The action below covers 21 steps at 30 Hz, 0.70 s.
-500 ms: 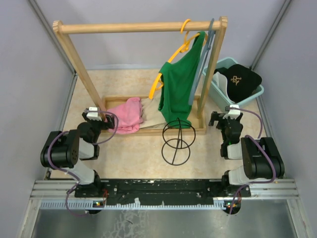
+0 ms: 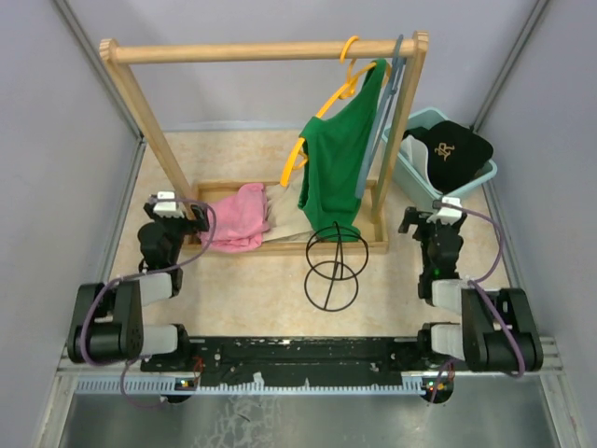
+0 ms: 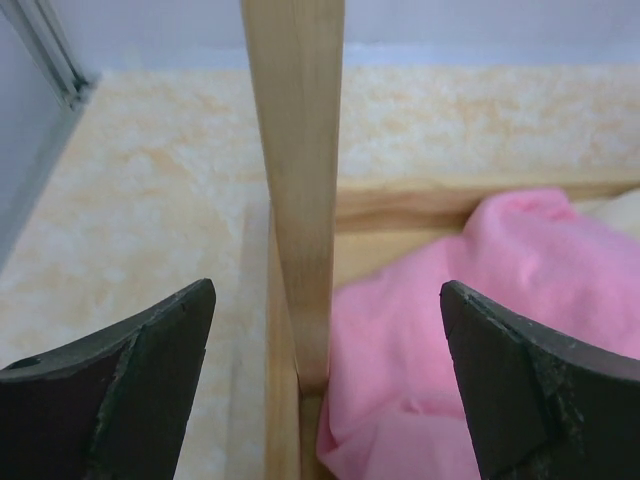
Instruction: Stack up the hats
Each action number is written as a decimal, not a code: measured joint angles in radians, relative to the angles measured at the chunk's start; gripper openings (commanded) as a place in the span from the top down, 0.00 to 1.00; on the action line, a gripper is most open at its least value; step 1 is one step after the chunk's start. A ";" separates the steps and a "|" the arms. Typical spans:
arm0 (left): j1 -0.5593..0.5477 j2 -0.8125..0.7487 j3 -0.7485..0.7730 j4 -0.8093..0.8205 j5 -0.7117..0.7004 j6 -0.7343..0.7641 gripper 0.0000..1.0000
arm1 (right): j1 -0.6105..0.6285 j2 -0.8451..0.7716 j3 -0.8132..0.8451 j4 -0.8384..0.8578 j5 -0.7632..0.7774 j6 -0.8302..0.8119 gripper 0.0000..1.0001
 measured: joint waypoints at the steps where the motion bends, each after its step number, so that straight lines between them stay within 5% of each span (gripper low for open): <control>1: 0.000 -0.050 0.013 -0.048 -0.007 -0.004 0.01 | 0.000 -0.034 0.001 -0.020 0.002 0.000 0.01; 7: 0.000 -0.343 0.075 -0.344 -0.025 -0.040 0.25 | 0.000 -0.192 0.127 -0.287 0.003 0.017 0.01; 13: -0.005 -0.515 0.202 -0.755 0.023 -0.111 0.82 | 0.001 -0.199 0.417 -0.645 -0.019 0.118 0.01; 21: -0.113 -0.567 0.339 -1.274 0.036 -0.235 0.92 | 0.031 -0.272 0.449 -0.875 -0.025 0.201 0.01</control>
